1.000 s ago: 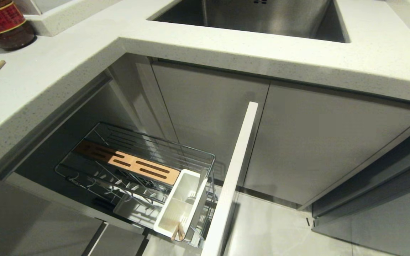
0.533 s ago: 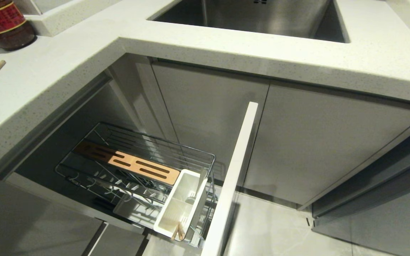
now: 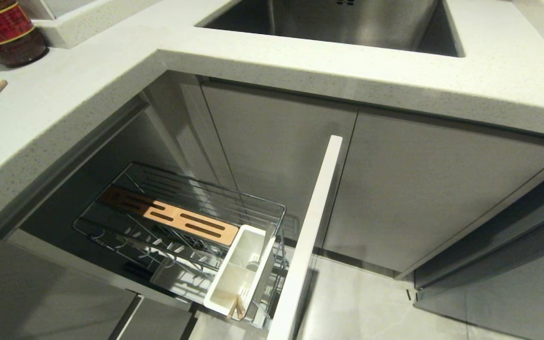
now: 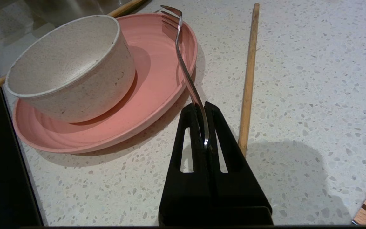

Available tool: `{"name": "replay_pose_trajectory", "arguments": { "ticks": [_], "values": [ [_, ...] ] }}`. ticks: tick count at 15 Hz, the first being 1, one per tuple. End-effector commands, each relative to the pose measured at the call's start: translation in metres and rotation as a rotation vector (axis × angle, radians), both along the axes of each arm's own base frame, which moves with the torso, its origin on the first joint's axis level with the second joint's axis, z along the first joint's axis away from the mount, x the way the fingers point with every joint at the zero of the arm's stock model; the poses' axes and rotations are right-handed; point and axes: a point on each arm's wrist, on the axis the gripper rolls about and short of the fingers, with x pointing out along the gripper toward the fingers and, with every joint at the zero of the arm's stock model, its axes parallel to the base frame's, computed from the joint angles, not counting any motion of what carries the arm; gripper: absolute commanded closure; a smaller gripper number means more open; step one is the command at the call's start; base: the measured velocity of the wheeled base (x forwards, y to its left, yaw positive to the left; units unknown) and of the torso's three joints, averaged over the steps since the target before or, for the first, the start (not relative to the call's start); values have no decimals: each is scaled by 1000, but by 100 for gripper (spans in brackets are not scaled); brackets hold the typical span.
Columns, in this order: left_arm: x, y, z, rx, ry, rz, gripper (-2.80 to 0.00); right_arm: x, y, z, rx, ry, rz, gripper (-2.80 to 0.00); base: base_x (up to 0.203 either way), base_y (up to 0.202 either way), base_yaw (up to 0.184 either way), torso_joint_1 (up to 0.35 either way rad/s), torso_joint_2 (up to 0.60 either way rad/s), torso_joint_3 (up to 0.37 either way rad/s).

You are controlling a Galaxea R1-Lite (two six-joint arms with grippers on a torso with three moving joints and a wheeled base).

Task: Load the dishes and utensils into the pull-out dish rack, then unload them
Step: Take the fork out of the cupboard

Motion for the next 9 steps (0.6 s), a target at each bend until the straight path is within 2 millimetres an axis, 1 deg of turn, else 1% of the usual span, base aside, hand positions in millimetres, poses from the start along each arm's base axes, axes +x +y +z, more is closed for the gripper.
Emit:
{"name": "replay_pose_trajectory", "arguments": {
  "ticks": [1, 5, 7, 9],
  "values": [
    [-3, 0, 1, 3, -11, 9, 0, 2, 0, -7, 0, 26, 0, 0, 0, 0, 0, 0, 0, 0],
    [-5, 1, 0, -4, -12, 54, 0, 2, 0, -7, 0, 26, 0, 0, 0, 0, 0, 0, 0, 0],
    [-5, 2, -1, -36, -23, 72, 0, 2, 0, -7, 0, 26, 0, 0, 0, 0, 0, 0, 0, 0],
    [-3, 4, -6, -58, 18, 83, 0, 2, 0, -7, 0, 26, 0, 0, 0, 0, 0, 0, 0, 0]
  ]
}}
